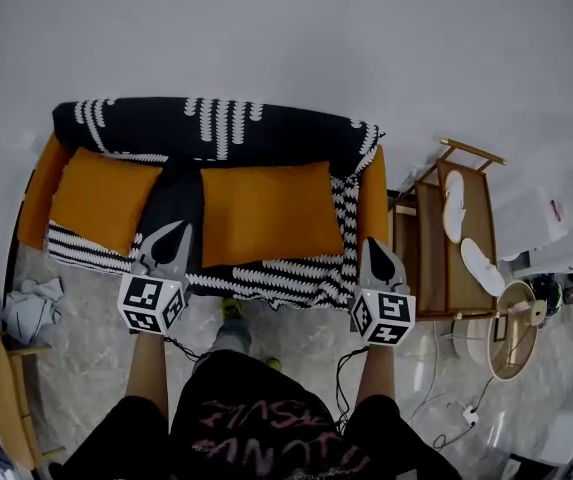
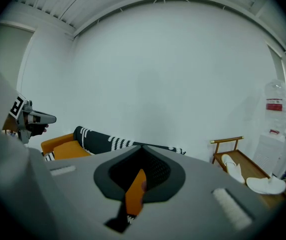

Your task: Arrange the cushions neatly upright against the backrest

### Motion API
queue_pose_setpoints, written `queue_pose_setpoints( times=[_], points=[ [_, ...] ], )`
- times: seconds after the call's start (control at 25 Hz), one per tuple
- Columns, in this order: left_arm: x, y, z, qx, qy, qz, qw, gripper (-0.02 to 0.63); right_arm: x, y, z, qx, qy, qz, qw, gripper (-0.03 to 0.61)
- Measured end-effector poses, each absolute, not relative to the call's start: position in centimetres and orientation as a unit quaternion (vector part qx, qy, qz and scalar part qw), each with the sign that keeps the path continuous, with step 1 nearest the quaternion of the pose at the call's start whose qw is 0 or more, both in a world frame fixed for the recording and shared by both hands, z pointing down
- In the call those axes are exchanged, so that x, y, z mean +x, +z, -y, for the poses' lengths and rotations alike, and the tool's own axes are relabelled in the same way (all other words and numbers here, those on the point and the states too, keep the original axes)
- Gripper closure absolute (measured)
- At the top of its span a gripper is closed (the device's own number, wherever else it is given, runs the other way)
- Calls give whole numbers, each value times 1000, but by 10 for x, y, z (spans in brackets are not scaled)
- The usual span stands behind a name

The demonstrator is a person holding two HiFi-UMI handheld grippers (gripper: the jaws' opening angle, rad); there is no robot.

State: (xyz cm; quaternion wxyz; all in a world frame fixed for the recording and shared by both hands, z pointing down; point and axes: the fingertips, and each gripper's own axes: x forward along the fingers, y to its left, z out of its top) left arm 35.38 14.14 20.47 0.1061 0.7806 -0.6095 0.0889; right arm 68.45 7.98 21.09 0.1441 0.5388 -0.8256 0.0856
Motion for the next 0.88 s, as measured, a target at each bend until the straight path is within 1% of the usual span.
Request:
queue_pose_setpoints(
  times=[0.4,0.88],
  points=[
    [306,251,-58,793,107,582,144,614,653,243,-9,559,105,803,178,568],
    [310,312,-6,784,147,571,195,614,671,309,47,548,149,793,223,566]
  ],
)
